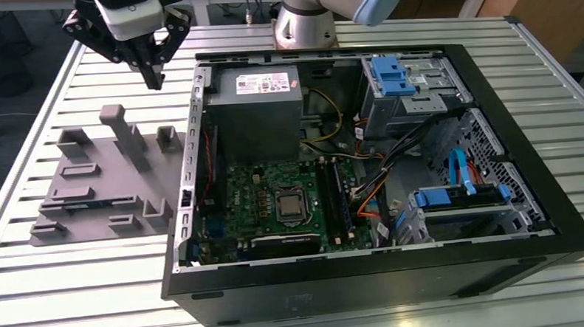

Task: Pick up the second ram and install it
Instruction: 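Reach for the second ram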

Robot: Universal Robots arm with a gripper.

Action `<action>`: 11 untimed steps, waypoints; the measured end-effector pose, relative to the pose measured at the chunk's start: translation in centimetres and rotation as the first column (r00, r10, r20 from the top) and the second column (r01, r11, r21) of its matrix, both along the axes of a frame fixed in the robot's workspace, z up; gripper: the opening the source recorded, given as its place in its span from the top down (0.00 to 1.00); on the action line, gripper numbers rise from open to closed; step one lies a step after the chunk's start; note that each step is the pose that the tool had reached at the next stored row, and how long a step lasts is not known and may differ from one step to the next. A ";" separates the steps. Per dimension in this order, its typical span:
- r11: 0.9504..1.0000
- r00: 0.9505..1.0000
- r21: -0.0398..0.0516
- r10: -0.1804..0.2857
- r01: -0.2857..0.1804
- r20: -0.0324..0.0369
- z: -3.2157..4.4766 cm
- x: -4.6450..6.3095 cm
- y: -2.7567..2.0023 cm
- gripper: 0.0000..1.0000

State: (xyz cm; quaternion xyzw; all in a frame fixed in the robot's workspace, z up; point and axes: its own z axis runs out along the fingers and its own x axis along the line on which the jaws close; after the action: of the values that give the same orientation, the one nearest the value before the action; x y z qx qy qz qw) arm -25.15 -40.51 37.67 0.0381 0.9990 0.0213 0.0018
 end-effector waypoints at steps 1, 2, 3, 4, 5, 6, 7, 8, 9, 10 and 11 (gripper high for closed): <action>1.000 1.000 0.000 0.000 0.000 0.000 0.00 0.0 0.00 0.89; 1.000 1.000 0.000 0.000 0.000 0.000 0.00 0.0 0.00 0.89; 1.000 1.000 0.000 0.000 0.000 0.000 0.00 0.0 0.00 0.89; 1.000 1.000 0.000 0.000 0.000 0.000 0.00 0.0 0.00 0.89; 1.000 1.000 0.000 0.000 0.000 0.000 0.00 0.0 0.00 0.89; 1.000 1.000 0.000 0.000 0.000 0.000 0.00 0.0 0.00 0.89; 1.000 1.000 0.000 0.000 0.000 0.000 0.00 0.0 0.00 0.89; 1.000 1.000 0.000 0.000 0.000 0.000 0.00 0.0 0.00 0.89; 1.000 1.000 0.000 0.000 0.000 0.000 0.00 -0.1 0.00 0.89; 1.000 1.000 0.000 0.000 0.000 0.000 0.00 -0.3 -0.01 0.89; 1.000 1.000 0.000 0.000 0.000 0.000 0.00 -0.6 -0.04 0.89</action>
State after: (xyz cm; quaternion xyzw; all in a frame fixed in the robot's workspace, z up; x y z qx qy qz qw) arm -25.75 -40.55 37.67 0.0382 0.9990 0.0212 0.0018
